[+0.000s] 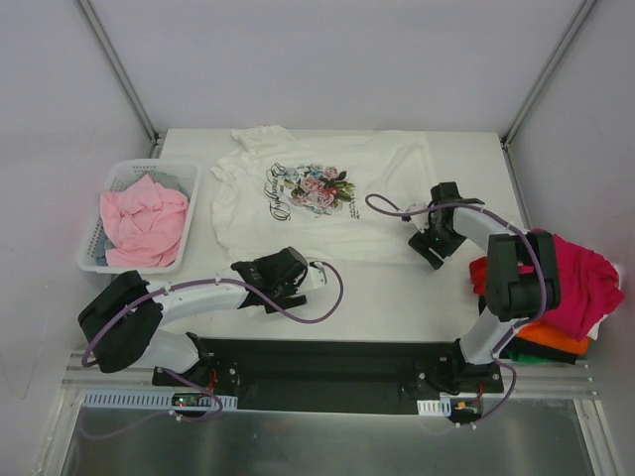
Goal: Fold and stack the t-shirts
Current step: Fold the tshirt
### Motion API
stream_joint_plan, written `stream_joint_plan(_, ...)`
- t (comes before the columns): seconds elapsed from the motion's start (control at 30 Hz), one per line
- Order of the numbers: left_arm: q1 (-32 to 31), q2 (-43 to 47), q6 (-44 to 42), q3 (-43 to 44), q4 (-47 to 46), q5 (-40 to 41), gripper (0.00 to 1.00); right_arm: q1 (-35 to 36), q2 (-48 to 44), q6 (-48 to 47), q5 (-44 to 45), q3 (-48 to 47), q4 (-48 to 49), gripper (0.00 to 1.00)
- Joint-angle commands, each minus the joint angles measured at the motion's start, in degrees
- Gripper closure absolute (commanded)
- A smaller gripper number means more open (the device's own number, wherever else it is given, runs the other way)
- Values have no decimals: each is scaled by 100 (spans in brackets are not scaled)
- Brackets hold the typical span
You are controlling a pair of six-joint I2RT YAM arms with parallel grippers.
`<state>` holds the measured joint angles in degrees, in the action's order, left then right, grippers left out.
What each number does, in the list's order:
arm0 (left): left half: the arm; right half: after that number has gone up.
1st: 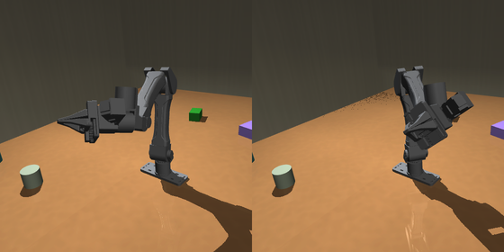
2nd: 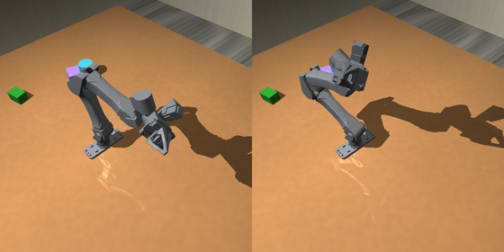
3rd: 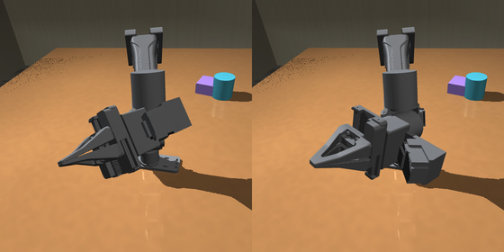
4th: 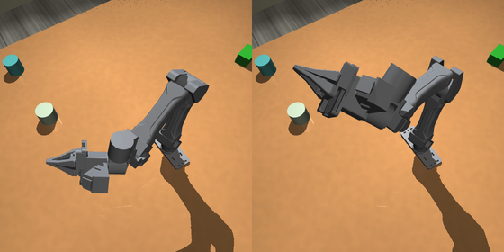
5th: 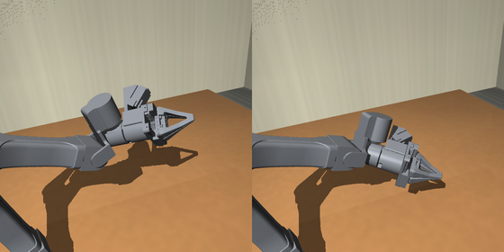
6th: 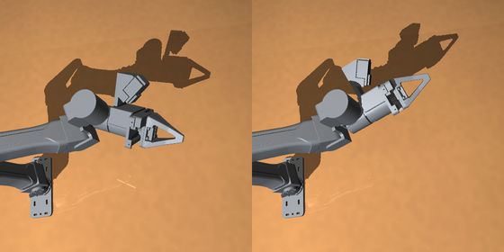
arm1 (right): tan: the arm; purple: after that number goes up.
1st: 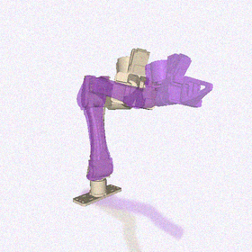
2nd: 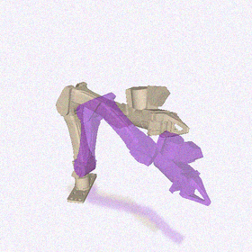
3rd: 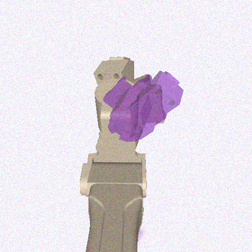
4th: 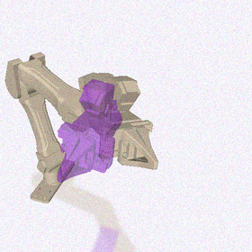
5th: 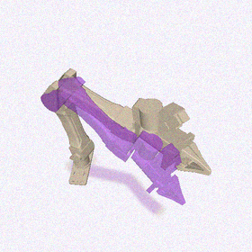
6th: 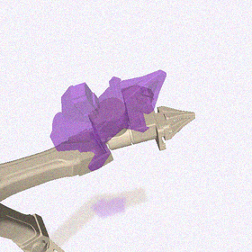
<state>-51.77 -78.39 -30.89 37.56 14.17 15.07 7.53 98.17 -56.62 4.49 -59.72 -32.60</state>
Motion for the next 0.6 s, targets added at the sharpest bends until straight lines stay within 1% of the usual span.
stream_joint_plan(0.0,-18,-229,119,-214,244,-162,16,-76,194,-139,-572,5,-317,27)
stream_joint_plan(0.23,-18,-300,154,-223,244,-206,17,-173,282,-270,-607,48,-423,32)
stream_joint_plan(0.27,-18,-308,163,-232,244,-206,18,-216,273,-305,-633,49,-449,34)
stream_joint_plan(0.3,-18,-317,171,-240,235,-224,18,-234,282,-306,-642,49,-484,40)
stream_joint_plan(0.37,-18,-352,180,-249,244,-233,21,-269,273,-332,-643,57,-502,43)
stream_joint_plan(0.4,-18,-387,180,-249,244,-267,24,-287,273,-350,-651,57,-510,47)
stream_joint_plan(0.43,-18,-405,180,-249,244,-285,31,-287,273,-358,-651,66,-519,50)
stream_joint_plan(0.5,-18,-475,207,-241,244,-294,36,-322,273,-359,-634,57,-528,56)
stream_joint_plan(0.53,-9,-493,207,-240,252,-294,43,-331,264,-367,-625,57,-537,57)
stream_joint_plan(0.57,-9,-510,207,-232,244,-285,47,-340,247,-367,-625,57,-537,59)
